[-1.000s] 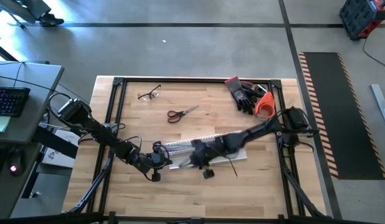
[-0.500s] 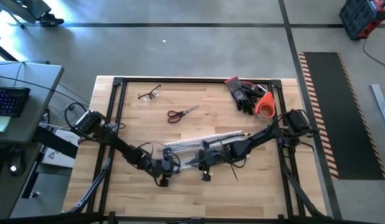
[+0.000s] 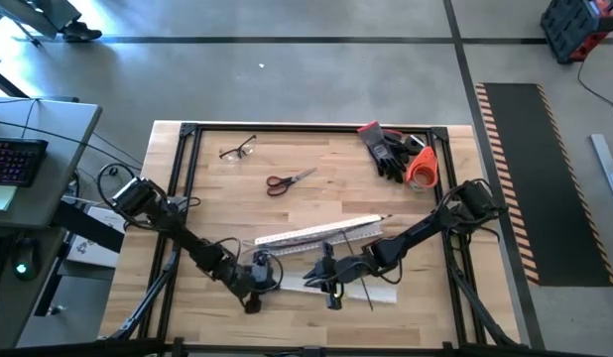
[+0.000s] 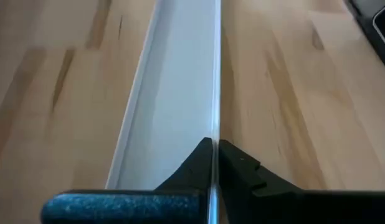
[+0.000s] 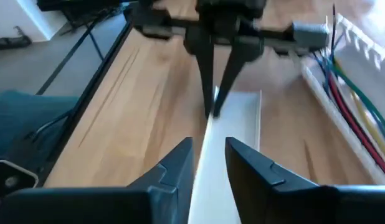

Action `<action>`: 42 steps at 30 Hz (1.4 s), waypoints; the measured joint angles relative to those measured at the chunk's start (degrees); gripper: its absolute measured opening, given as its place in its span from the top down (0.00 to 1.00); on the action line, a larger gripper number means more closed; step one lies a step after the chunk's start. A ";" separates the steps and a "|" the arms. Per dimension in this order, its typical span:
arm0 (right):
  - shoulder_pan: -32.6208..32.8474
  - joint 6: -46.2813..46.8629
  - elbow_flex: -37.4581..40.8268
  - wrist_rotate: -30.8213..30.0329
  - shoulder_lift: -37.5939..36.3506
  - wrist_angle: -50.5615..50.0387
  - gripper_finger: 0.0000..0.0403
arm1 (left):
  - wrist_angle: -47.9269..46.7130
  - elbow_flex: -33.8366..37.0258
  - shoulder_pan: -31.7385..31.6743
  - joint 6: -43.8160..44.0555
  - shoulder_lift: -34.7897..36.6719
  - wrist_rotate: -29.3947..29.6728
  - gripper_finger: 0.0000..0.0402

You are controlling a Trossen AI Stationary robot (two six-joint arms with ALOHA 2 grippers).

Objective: Ziptie cables
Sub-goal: Close the white cable duct lid

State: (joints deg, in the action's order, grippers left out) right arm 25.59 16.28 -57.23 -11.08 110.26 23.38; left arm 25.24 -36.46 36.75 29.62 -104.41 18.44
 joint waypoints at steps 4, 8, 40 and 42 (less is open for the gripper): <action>-0.17 0.20 -0.11 3.89 0.00 -1.42 0.71 | -1.69 -0.78 1.79 6.69 3.09 2.75 0.99; 0.80 -3.10 -2.21 3.02 0.02 -8.21 0.53 | -1.67 -0.85 2.05 10.65 5.17 4.60 1.00; -4.05 6.55 -7.31 25.17 5.88 -21.43 0.90 | 1.96 -1.03 2.75 -0.31 9.07 5.61 0.79; -6.06 8.61 -7.29 31.47 5.88 -21.48 0.90 | 1.77 -1.03 2.87 -2.41 9.07 5.56 0.73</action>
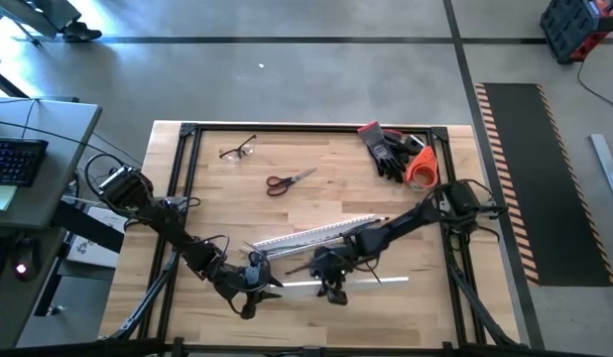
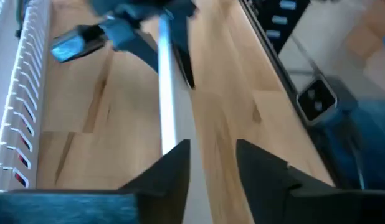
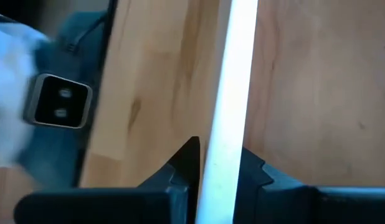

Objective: Ziptie cables
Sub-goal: Close the white cable duct lid

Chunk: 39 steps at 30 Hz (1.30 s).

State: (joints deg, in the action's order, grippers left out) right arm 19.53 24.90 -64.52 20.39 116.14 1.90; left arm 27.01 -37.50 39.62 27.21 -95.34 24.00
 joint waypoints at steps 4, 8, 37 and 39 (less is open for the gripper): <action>-2.72 2.24 0.03 6.92 0.47 -0.21 0.89 | -0.38 0.00 0.24 -1.84 -0.06 0.08 0.65; -2.94 1.36 0.00 8.16 2.32 -0.55 0.87 | -0.49 0.00 0.25 -0.62 -1.36 0.12 0.64; 1.94 -18.46 -10.15 -22.04 -5.26 -30.77 0.45 | -15.11 -2.67 -5.15 0.76 4.96 10.63 0.67; 1.90 -20.43 -9.46 -30.57 -5.19 -28.52 0.46 | -19.07 -2.71 -7.53 -0.36 6.40 9.03 0.67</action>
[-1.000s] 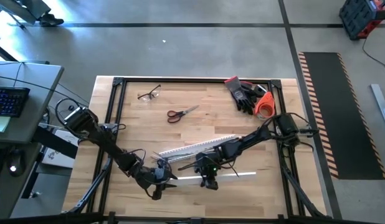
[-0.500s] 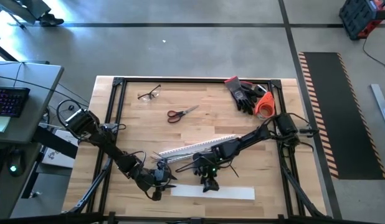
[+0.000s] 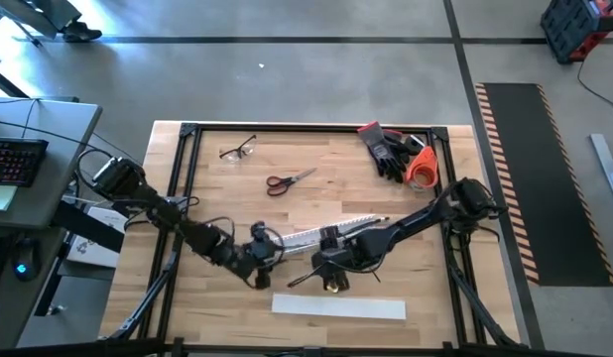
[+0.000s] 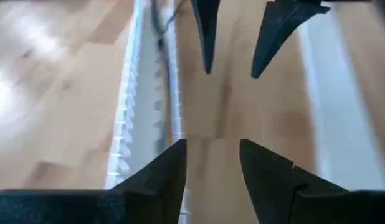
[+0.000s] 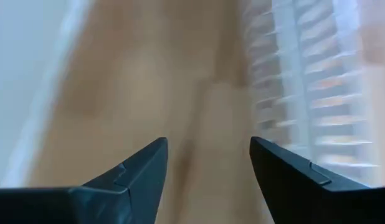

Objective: Ziptie cables
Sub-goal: Close the white cable duct lid

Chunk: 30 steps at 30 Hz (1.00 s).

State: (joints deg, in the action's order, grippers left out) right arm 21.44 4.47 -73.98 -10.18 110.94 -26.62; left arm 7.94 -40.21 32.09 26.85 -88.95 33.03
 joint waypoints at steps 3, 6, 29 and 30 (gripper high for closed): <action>-1.42 -2.95 0.04 -5.33 1.14 4.40 0.46 | -4.56 0.03 -3.27 -1.46 0.08 -2.75 0.67; -4.63 -3.37 -0.08 -1.60 3.09 6.03 0.47 | -7.54 0.04 -5.61 -1.05 -0.61 -5.11 0.67; -10.54 -6.06 0.01 -1.16 2.97 2.56 0.47 | -8.63 0.04 -3.88 -1.46 -0.81 -6.12 0.67; -10.66 -5.72 0.00 0.57 2.91 2.66 0.47 | -8.65 0.04 -3.50 -1.37 -0.81 -6.32 0.67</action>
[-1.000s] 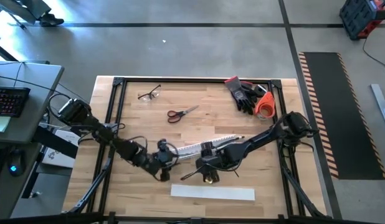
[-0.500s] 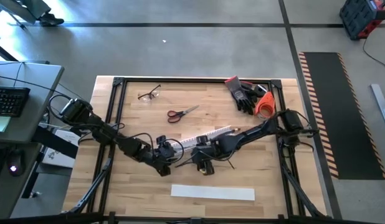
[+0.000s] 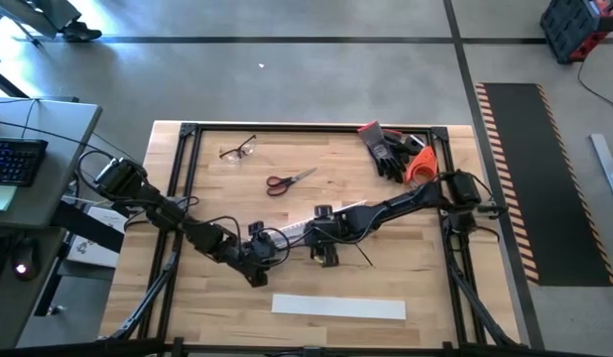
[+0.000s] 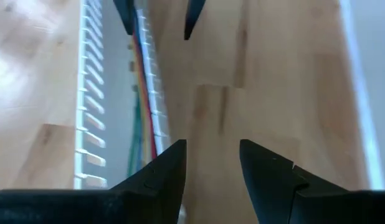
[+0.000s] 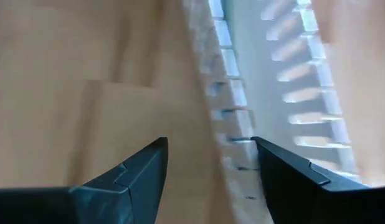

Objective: Ziptie cables
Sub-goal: Close the white cable duct lid

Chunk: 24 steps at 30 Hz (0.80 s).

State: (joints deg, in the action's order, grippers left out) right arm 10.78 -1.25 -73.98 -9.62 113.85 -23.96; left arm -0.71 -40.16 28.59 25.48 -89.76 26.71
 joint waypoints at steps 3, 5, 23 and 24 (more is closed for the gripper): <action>0.53 1.95 -0.08 5.76 -0.08 -0.66 0.47 | 0.12 0.00 1.49 1.02 0.00 -0.82 0.67; 1.68 3.83 -0.08 9.30 -0.08 -1.55 0.47 | 0.22 0.00 2.65 2.38 0.00 -0.82 0.67; 14.97 15.30 -2.55 -5.18 -4.80 -8.66 0.47 | 8.34 -4.17 12.98 5.04 -0.02 3.50 0.67; 15.53 15.44 -2.92 -6.97 -5.97 -9.68 0.47 | 8.34 -5.17 13.30 3.85 -0.02 3.69 0.67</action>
State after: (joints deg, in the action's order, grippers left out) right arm 26.32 14.18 -76.90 -16.59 107.88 -33.64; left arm 7.63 -45.34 41.89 29.33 -89.78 30.40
